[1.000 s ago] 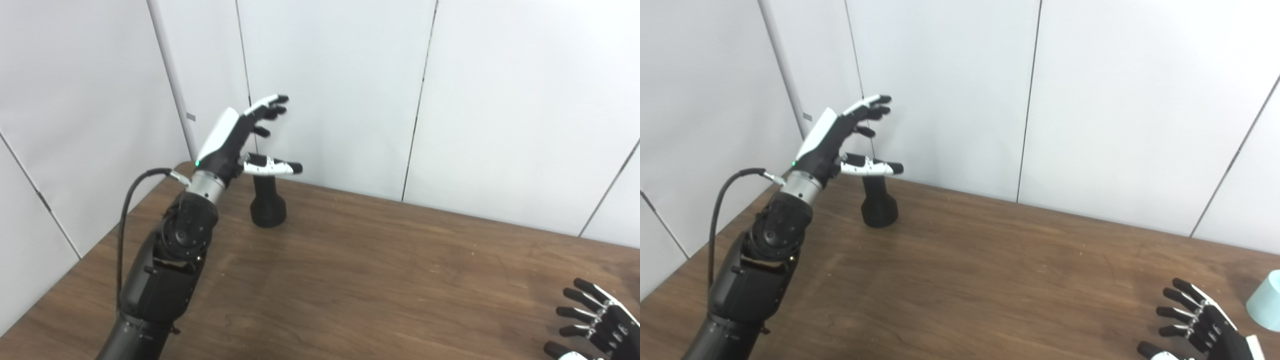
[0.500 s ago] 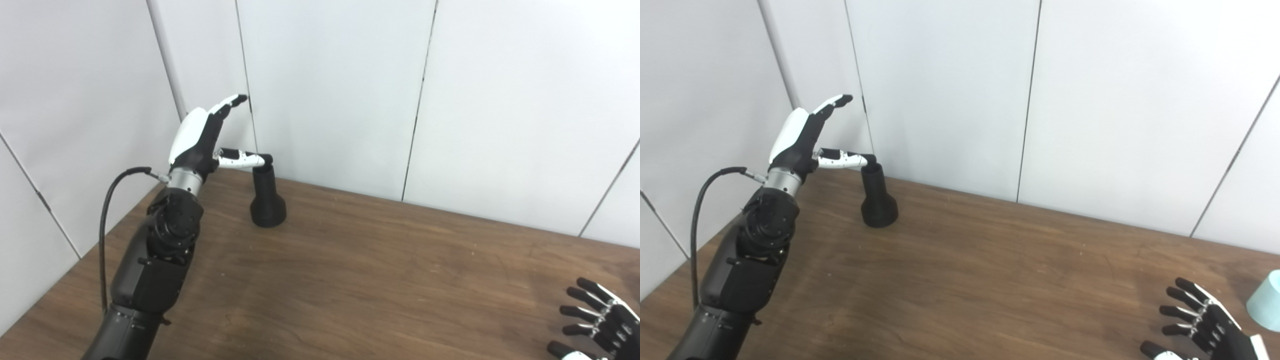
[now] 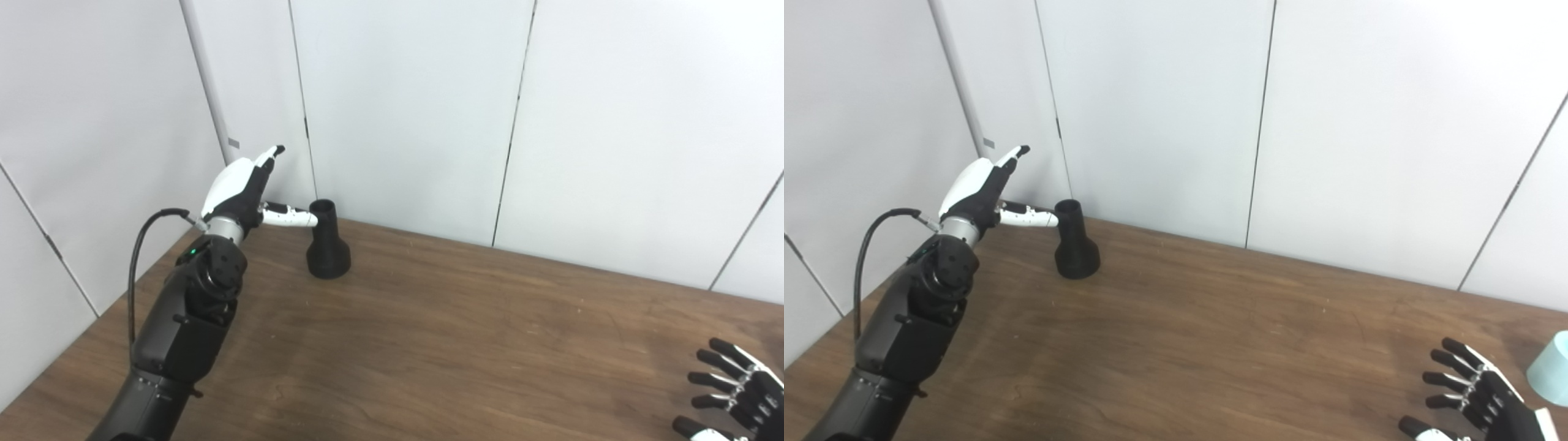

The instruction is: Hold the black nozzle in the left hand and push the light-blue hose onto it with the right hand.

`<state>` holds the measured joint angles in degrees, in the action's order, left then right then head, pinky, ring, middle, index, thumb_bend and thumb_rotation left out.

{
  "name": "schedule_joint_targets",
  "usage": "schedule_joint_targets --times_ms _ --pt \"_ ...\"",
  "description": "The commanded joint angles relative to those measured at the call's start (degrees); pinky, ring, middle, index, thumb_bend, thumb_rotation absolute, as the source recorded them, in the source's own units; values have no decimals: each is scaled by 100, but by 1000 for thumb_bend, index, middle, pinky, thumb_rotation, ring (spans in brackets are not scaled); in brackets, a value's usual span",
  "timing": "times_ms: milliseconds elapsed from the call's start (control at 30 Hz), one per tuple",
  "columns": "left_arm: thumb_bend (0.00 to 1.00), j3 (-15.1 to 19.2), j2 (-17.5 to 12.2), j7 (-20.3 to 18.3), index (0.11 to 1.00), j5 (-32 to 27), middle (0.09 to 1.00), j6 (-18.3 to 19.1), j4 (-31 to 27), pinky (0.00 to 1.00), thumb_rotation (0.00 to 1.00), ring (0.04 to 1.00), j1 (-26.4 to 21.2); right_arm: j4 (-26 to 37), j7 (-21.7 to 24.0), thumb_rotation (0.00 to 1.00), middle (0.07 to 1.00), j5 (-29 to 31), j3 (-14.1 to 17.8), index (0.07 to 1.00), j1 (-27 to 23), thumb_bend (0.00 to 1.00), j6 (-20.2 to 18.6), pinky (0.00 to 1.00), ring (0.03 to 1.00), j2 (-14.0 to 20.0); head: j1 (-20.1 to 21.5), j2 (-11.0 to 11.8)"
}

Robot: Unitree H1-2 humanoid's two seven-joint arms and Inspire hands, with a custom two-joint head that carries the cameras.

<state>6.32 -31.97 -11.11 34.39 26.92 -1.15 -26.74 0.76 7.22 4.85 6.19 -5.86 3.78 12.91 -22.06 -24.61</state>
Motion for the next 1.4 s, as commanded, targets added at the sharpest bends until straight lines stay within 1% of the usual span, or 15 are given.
schedule_joint_targets --times_ms 0,300,467,700,933,1100,1367 --pt "1000 74 -65 17 988 81 988 -1 1 1000 341 1000 -188 207 -23 40 783 -2 62 807 -115 700 141 539 684 101 2 -9" --pt "1000 13 89 156 938 -276 913 -34 480 1000 330 1000 -120 308 -16 68 776 15 83 801 -66 713 61 523 676 129 35 -68" --pt "1000 -121 153 321 917 -320 910 -60 765 1000 324 1000 -81 345 -3 77 774 48 89 798 -47 719 38 519 670 128 57 -109" --pt "1000 -284 176 511 892 -364 931 -106 1032 1000 321 1000 -59 412 5 91 770 43 93 795 -12 727 -9 516 667 139 72 -155" --pt "1000 -409 243 709 884 -436 921 -249 1332 1000 308 1000 -57 448 5 99 773 37 99 796 16 728 -43 522 672 153 92 -198" --pt "1000 -492 280 799 875 -531 908 -312 1506 1000 302 1000 -91 511 2 104 771 44 102 795 47 732 -85 520 669 149 119 -222" --pt "990 -547 337 889 822 -707 908 -515 1759 1000 286 1000 -129 566 12 111 770 107 125 793 77 735 -151 521 669 141 157 -269"
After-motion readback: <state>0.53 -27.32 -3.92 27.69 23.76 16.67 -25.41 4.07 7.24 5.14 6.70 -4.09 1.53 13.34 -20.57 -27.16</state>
